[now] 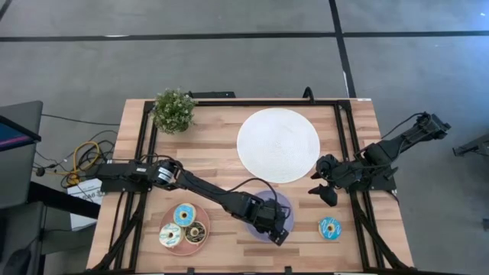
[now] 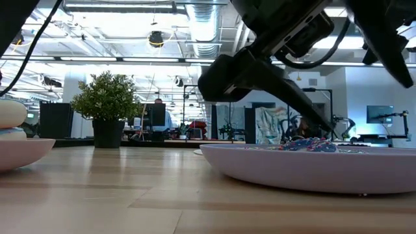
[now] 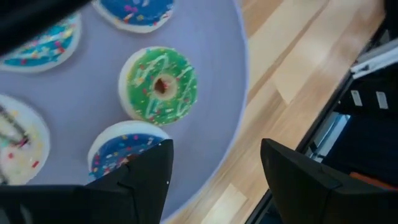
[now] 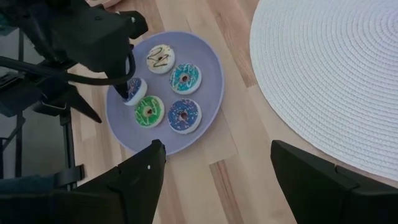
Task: Pick & Place donuts
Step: Put the big light blue donut on the pink plate
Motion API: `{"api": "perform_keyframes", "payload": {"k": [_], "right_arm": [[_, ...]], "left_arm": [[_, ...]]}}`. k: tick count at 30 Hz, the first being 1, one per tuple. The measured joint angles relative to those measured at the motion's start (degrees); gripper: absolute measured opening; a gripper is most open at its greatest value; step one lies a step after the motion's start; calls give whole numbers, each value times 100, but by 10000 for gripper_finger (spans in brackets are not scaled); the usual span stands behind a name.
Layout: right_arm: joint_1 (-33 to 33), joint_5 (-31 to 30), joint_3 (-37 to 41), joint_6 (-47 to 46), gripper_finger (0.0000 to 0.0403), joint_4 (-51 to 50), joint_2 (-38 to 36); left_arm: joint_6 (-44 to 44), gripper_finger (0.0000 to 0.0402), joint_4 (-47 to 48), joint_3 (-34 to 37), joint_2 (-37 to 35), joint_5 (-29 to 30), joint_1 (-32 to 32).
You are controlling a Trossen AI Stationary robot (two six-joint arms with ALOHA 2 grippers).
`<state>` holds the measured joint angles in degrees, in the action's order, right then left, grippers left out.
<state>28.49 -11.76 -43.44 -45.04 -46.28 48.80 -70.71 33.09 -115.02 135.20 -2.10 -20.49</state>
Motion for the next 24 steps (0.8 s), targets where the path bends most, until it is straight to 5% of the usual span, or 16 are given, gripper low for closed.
{"api": "perform_keyframes", "payload": {"k": [24], "right_arm": [[0,243,0,-2,282,0,-2]], "left_arm": [[60,235,-72,-4,-11,65,0]]}}
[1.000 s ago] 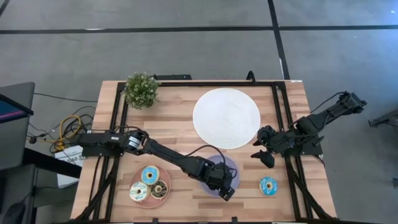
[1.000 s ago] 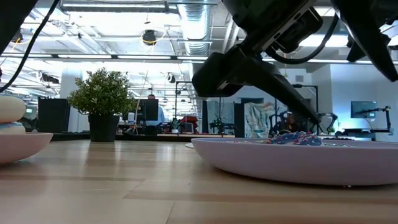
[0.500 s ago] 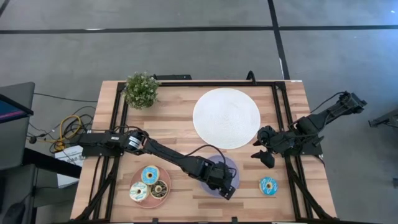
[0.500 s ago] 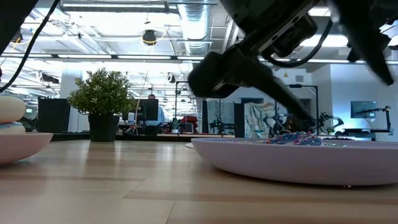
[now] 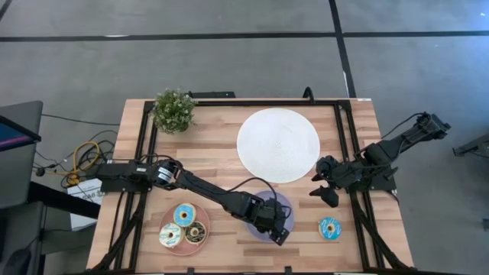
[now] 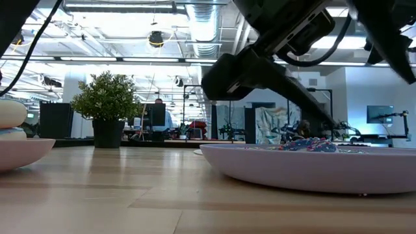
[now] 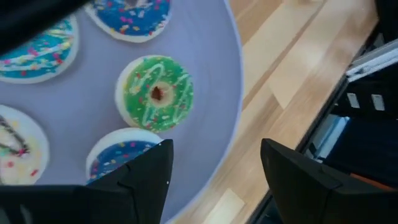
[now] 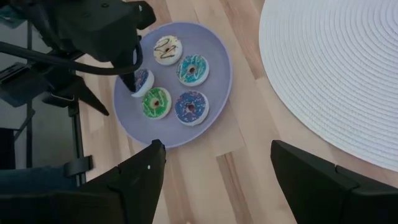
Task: Pick & Place donuts
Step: Put the big light blue donut on the pink plate
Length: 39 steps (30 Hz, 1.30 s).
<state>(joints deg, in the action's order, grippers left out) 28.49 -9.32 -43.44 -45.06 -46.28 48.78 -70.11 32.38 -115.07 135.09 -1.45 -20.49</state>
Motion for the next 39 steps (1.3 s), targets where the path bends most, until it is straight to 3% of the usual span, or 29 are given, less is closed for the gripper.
{"api": "perform_keyframes", "payload": {"k": [22,26,34,39], "right_arm": [[0,7,0,-52,282,0,2],[0,7,0,-50,282,2,0],[0,7,0,-46,282,0,2],[0,6,0,-44,282,0,2]], "left_arm": [[-163,235,126,0,0,104,-11],[-204,235,141,0,0,-155,-15],[-54,235,189,0,0,199,-2],[-154,234,302,0,0,70,-13]]}}
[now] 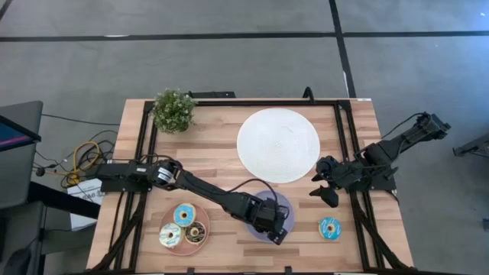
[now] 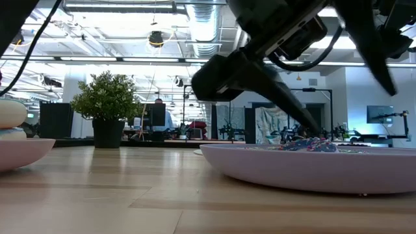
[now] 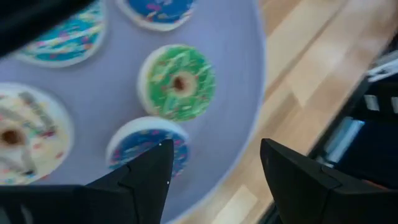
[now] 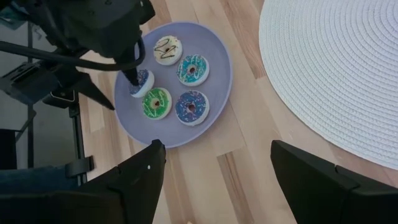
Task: Pick & Place donuts
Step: Put the big light blue donut on the pink plate
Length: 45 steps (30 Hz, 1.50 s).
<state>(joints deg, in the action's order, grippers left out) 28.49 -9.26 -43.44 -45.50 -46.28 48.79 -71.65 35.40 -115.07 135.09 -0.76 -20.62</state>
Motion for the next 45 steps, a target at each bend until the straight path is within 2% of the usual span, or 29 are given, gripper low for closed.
{"api": "perform_keyframes", "payload": {"k": [5,9,13,17,20,23,27,29,34,38,45], "right_arm": [[0,1,0,0,282,1,0],[0,-7,0,-2,282,2,0],[0,-4,0,-13,282,0,0],[0,7,0,-128,282,2,0],[0,-3,0,-330,282,2,0],[2,-10,0,-476,282,0,0],[16,-117,0,-640,282,-1,8],[60,-139,0,-704,282,0,44],[177,-135,-4,-578,282,-1,175],[175,-141,-4,-233,282,22,356],[96,-344,-4,-255,282,353,884]], "left_arm": [[-145,223,182,0,0,61,0],[162,211,97,-69,4,52,11],[751,199,168,-454,2,401,11],[1264,176,996,-1066,4,900,15],[1767,140,1620,-1564,0,1267,13],[2377,85,2145,-2005,0,1552,15],[2929,12,2404,-1905,-192,1642,14],[3164,9,2470,-1908,-224,1585,15],[4143,10,2552,-1910,-248,1028,45],[4428,2,2585,-1910,-219,1008,100],[5572,0,2411,-1642,-195,1276,79]]}}
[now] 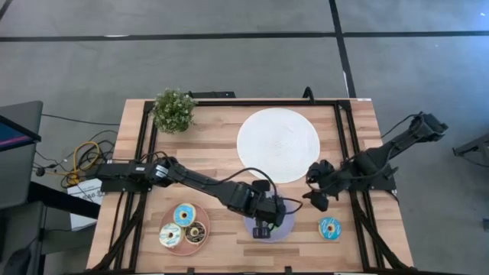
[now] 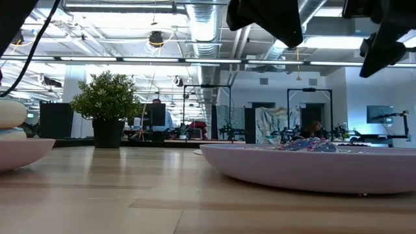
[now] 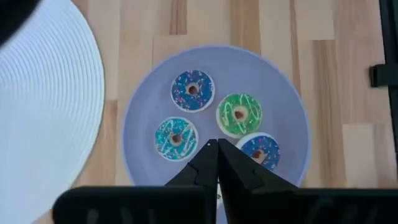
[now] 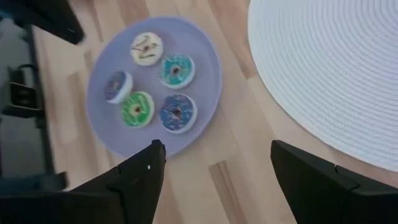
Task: Pick & Place donuts
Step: Put the big light blue donut on the pink plate
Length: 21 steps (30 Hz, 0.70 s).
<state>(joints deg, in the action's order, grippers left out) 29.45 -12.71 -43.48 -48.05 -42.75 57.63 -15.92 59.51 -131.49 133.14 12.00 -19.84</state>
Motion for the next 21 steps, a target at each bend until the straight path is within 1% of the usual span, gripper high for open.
{"api": "perform_keyframes", "payload": {"k": [4,8,12,15,17,21], "right_arm": [[44,5,0,-422,280,-175,354],[214,37,2,-1169,266,-611,633],[448,207,2,-1844,249,-967,721],[636,360,2,-2327,237,-1007,721],[763,363,2,-2658,231,-1009,721],[952,376,2,-3243,226,-1189,732]], "left_arm": [[297,0,-202,297,-37,136,0],[592,0,-409,523,-53,65,11],[750,0,-688,963,-159,-222,21],[876,0,-1177,1536,-427,-406,31],[870,0,-1439,2035,-721,-408,41],[679,0,-2044,3325,-1484,-373,44]]}}
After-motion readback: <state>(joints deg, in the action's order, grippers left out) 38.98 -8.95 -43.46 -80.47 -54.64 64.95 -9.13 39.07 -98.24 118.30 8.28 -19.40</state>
